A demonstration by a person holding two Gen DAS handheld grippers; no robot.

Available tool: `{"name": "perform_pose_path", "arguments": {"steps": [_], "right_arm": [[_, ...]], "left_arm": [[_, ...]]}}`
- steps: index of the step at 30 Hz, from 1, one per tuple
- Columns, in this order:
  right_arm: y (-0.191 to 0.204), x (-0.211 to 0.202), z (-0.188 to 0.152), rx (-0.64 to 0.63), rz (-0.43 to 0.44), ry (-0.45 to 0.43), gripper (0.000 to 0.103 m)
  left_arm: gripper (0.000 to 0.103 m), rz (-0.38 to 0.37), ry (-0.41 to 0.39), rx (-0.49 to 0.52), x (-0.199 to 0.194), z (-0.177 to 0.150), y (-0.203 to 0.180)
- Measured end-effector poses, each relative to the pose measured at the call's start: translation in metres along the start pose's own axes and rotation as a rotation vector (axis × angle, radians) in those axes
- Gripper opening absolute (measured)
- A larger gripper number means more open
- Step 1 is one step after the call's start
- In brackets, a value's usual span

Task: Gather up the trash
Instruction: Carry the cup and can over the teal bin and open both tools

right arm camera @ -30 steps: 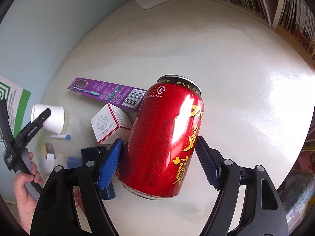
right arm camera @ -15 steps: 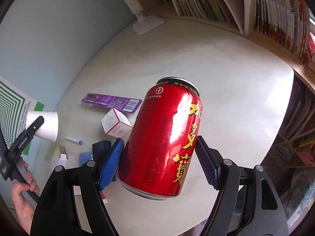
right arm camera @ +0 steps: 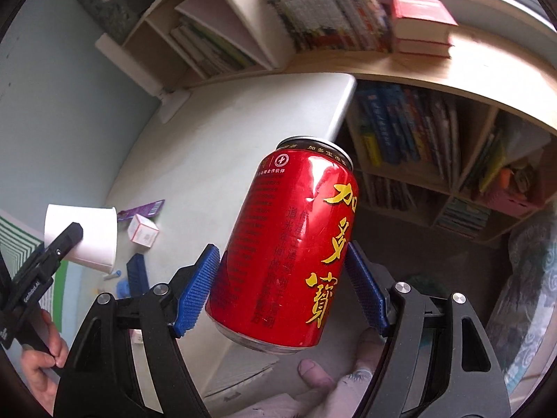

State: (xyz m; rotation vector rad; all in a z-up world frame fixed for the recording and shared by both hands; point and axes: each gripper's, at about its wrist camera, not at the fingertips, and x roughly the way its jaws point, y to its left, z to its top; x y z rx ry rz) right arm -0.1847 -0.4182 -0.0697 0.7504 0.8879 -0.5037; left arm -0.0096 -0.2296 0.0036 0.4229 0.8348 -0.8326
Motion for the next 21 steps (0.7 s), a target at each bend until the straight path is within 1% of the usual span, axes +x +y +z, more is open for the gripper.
{"name": "perform_pose_path", "arguments": {"steps": [4,6,7,10,13,14,16,20,21], "right_arm": [[-0.061,-0.01,-0.025,0.117,-0.052,-0.001,0.074],[-0.088,-0.012,-0.038,0.166,-0.069,0.006,0.074],[-0.103,-0.012,-0.046,0.195,-0.079,0.013,0.074],[-0.144,-0.01,-0.068,0.279,-0.085,0.025,0.074],[-0.179,-0.006,-0.09,0.359,-0.087,0.021,0.074],[-0.191,-0.001,-0.096,0.387,-0.09,0.034,0.074],[-0.212,0.014,-0.109,0.44,-0.089,0.07,0.074],[-0.243,0.043,-0.135,0.506,-0.055,0.133,0.074],[-0.249,0.051,-0.139,0.517,-0.039,0.146,0.074]], "left_arm": [[0.057,-0.109,0.045,0.109,0.027,-0.012,-0.069],[0.057,-0.192,0.085,0.149,0.043,-0.021,-0.103],[0.057,-0.213,0.101,0.174,0.05,-0.025,-0.118],[0.057,-0.265,0.157,0.262,0.072,-0.043,-0.162],[0.057,-0.31,0.197,0.343,0.094,-0.065,-0.201],[0.057,-0.323,0.207,0.369,0.102,-0.073,-0.213],[0.057,-0.337,0.271,0.421,0.126,-0.09,-0.237],[0.057,-0.358,0.351,0.51,0.163,-0.126,-0.277],[0.057,-0.367,0.393,0.526,0.175,-0.136,-0.288]]}}
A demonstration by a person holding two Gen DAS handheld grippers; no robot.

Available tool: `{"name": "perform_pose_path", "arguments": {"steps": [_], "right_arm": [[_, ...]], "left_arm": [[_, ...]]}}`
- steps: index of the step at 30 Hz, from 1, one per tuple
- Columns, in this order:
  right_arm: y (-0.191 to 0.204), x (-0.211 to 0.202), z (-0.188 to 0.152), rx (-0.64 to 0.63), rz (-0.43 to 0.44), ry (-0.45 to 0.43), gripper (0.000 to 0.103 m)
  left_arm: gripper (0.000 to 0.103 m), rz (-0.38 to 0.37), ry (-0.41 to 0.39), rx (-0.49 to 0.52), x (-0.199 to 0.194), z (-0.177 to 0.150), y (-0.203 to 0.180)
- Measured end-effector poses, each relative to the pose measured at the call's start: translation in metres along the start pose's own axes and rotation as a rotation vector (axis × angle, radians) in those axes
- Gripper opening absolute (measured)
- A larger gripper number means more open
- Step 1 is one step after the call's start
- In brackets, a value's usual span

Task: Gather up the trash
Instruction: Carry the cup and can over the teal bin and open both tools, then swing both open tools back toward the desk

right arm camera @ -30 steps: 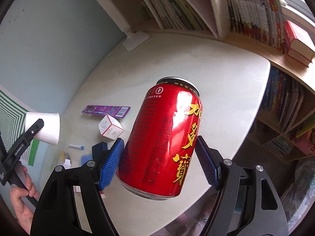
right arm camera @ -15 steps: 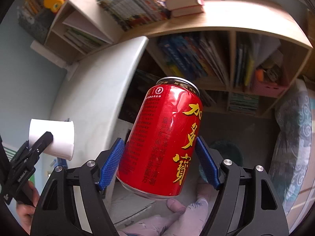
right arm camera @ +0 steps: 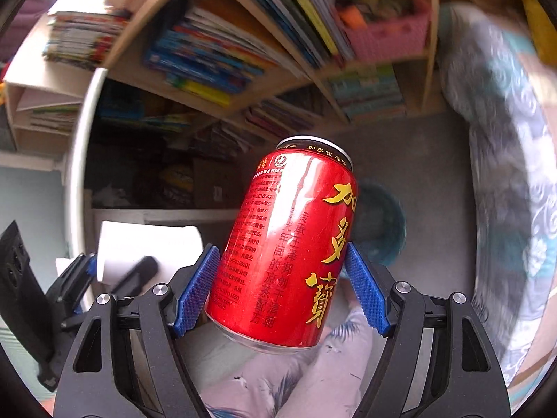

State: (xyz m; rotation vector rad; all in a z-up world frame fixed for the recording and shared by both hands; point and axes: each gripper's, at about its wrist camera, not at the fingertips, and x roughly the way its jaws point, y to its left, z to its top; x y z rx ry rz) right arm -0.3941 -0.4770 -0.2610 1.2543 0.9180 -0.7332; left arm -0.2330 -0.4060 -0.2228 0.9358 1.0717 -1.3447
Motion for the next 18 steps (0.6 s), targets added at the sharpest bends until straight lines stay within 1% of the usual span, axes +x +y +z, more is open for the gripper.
{"name": "perform_pose_path", "arguments": {"steps": [4,6,7,8,9,10,13,18], "right_arm": [[-0.033,0.031,-0.002,0.071,0.036,0.064,0.074],[-0.042,0.038,-0.004,0.089,0.033,0.078,0.075],[-0.046,0.04,-0.004,0.099,0.032,0.081,0.077],[-0.049,0.044,-0.003,0.112,0.046,0.095,0.078],[-0.054,0.049,-0.003,0.131,0.066,0.12,0.085],[-0.056,0.051,-0.002,0.141,0.062,0.126,0.089],[-0.061,0.049,0.0,0.149,0.038,0.117,0.09],[-0.065,0.036,0.005,0.146,0.041,0.085,0.09]], "left_arm": [[0.057,-0.015,0.084,0.053,0.046,0.002,-0.018],[0.06,-0.038,0.119,0.065,0.06,0.005,-0.025],[0.063,-0.042,0.141,0.074,0.067,0.007,-0.029],[0.076,-0.024,0.154,0.085,0.071,0.009,-0.029],[0.083,0.004,0.148,0.102,0.075,0.01,-0.033],[0.09,0.018,0.144,0.114,0.076,0.01,-0.035],[0.09,0.026,0.184,0.131,0.081,0.009,-0.036],[0.09,0.028,0.169,0.116,0.071,0.012,-0.025]]}}
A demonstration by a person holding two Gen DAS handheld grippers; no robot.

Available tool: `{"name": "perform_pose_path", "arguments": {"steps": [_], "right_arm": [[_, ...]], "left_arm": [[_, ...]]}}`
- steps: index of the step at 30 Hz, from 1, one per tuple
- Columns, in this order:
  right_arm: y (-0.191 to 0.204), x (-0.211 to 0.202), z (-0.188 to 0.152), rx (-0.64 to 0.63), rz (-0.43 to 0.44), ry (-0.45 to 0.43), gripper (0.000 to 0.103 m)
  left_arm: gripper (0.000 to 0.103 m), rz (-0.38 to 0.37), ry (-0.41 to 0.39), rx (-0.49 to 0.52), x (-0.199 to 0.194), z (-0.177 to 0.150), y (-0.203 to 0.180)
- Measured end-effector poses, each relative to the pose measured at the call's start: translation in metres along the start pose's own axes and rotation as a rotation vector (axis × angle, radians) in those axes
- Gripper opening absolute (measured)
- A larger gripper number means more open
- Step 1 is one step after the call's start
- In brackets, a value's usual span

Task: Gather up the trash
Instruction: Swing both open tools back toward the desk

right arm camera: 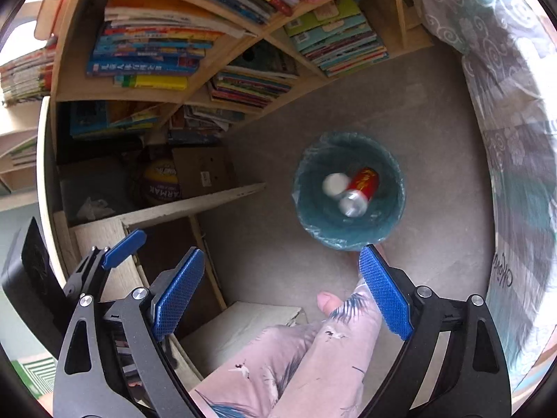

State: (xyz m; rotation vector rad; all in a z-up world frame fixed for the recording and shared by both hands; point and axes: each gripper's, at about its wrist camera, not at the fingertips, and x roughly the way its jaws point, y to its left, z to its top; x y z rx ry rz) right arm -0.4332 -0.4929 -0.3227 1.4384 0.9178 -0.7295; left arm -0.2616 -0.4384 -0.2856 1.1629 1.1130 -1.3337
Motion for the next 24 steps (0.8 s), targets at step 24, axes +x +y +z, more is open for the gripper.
{"name": "perform_pose_path", "arguments": {"steps": [24], "right_arm": [[0.287,-0.065,-0.042,-0.868,0.204,-0.002,0.09]], "left_arm": [[0.09,0.302,-0.288,-0.66,-0.216,-0.124,0.127]]}}
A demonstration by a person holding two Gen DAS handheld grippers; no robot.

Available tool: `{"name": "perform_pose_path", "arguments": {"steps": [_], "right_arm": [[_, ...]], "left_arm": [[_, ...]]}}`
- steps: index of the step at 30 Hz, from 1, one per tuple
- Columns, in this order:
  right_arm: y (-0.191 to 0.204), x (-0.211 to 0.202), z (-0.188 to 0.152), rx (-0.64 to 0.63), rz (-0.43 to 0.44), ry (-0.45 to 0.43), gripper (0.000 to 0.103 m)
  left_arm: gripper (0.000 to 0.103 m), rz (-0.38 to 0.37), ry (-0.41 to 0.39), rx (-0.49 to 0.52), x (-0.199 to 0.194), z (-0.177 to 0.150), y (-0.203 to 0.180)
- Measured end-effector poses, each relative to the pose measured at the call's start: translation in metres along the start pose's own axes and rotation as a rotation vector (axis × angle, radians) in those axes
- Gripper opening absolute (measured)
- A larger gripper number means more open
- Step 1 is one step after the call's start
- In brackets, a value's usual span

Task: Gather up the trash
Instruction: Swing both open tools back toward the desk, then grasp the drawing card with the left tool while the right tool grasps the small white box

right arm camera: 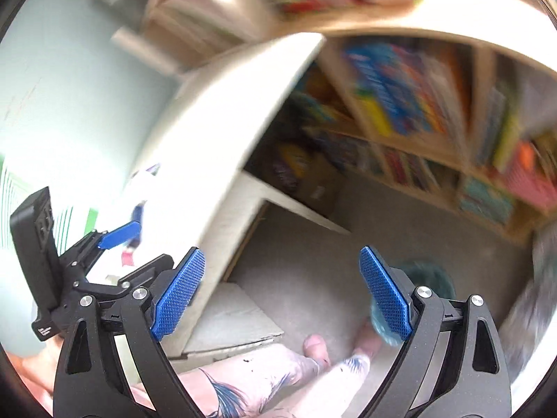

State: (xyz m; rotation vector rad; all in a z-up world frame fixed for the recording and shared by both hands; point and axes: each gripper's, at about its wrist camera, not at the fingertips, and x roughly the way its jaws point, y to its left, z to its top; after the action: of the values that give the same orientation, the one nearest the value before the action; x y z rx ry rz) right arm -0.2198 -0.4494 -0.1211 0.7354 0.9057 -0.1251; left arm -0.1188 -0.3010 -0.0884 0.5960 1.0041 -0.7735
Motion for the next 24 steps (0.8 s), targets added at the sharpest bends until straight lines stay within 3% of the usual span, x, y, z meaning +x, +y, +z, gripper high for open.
{"name": "perform_pose_path", "arguments": {"steps": [5,13,18,24], "right_arm": [[0.085,0.042,0.027,-0.219,0.074,0.08,0.09],[0.208,0.107,0.024,-0.474,0.126,0.187,0.09],[0.262,0.14,0.021,-0.586,0.118,0.207,0.09],[0.289,0.168,0.041,-0.643,0.092,0.209,0.089]], "left_arm": [[0.091,0.098,-0.016,-0.199,-0.026,-0.023,0.071],[0.092,0.216,0.004,-0.511,-0.057,-0.091,0.176],[0.093,0.251,-0.001,-0.67,-0.072,-0.124,0.223],[0.093,0.29,0.001,-0.829,-0.076,-0.145,0.264]]}}
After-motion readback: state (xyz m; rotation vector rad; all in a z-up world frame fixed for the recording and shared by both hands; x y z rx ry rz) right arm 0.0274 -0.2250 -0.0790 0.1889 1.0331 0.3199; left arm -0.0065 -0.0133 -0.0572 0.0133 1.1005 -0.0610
